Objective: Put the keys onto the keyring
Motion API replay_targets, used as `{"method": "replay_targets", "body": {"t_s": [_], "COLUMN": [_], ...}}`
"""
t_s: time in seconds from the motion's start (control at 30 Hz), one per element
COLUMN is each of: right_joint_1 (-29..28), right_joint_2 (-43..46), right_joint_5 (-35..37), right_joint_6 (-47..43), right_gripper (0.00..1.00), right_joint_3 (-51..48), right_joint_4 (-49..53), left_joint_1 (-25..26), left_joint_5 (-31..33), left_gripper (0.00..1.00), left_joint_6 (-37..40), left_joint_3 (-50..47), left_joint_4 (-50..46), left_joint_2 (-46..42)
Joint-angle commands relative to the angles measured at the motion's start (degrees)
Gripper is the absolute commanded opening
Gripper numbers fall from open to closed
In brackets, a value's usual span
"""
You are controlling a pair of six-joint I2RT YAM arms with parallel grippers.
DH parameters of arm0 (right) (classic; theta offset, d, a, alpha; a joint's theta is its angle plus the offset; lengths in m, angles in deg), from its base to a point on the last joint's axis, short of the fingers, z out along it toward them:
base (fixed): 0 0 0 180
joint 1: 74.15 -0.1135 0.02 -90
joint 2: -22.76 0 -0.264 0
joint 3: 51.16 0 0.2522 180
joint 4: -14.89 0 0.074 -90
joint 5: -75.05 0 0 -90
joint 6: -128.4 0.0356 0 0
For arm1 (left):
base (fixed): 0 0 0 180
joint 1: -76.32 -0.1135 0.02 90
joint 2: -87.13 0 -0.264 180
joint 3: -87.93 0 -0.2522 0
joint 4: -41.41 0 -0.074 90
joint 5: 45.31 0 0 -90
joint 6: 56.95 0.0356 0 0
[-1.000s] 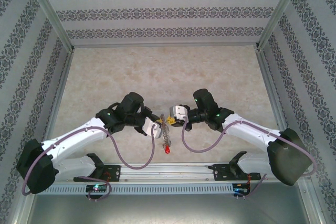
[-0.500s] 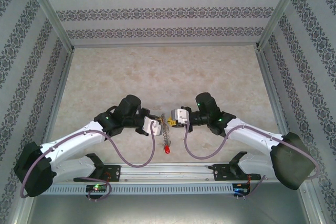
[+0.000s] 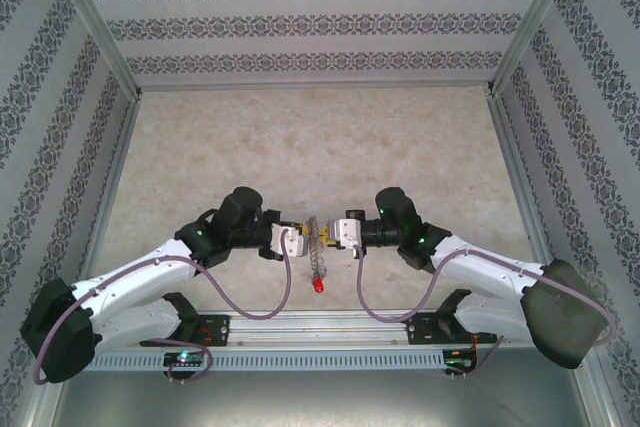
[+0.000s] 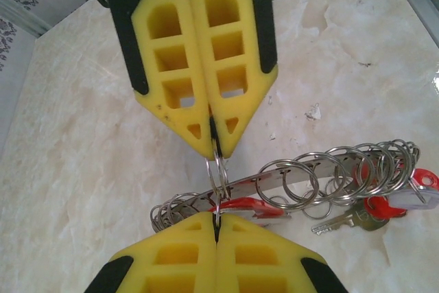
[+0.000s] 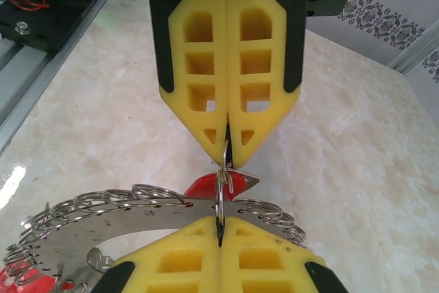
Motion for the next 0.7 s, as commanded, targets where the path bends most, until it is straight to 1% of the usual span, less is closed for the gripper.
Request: {"method": "replay_targets", "body": {"t_s": [0.0, 0.23, 0.5, 0.67], "right_joint_1": [-0.6, -0.7, -0.8, -1.0], "right_joint_2": [1.7, 3.4, 3.9, 3.3], "right_joint_5": [2.2, 4.1, 3.9, 2.0], "right_joint_6": [-1.7, -2.0, -2.0, -1.5], "right_gripper": [0.0, 0.0, 0.0, 0.0], "right_joint_3": [-2.8, -5.1, -5.4, -3.8], "right_joint_4": [-4.0, -7.6, -7.6, -5.7], "left_joint_1": [0.8, 0.8, 0.8, 0.8], "left_joint_5": [-0.1, 1.1, 1.9, 1.4], "left_gripper": [0.0, 0.0, 0.0, 0.0], "left_joint_6": [-2.0, -1.2, 0.0, 0.5], "left_joint_3": [-0.2, -1.0, -0.9, -0.4], "left_joint_4": [2.4, 3.1, 3.5, 4.2], "left_joint_2": [-1.7, -2.8, -3.4, -2.9]}}
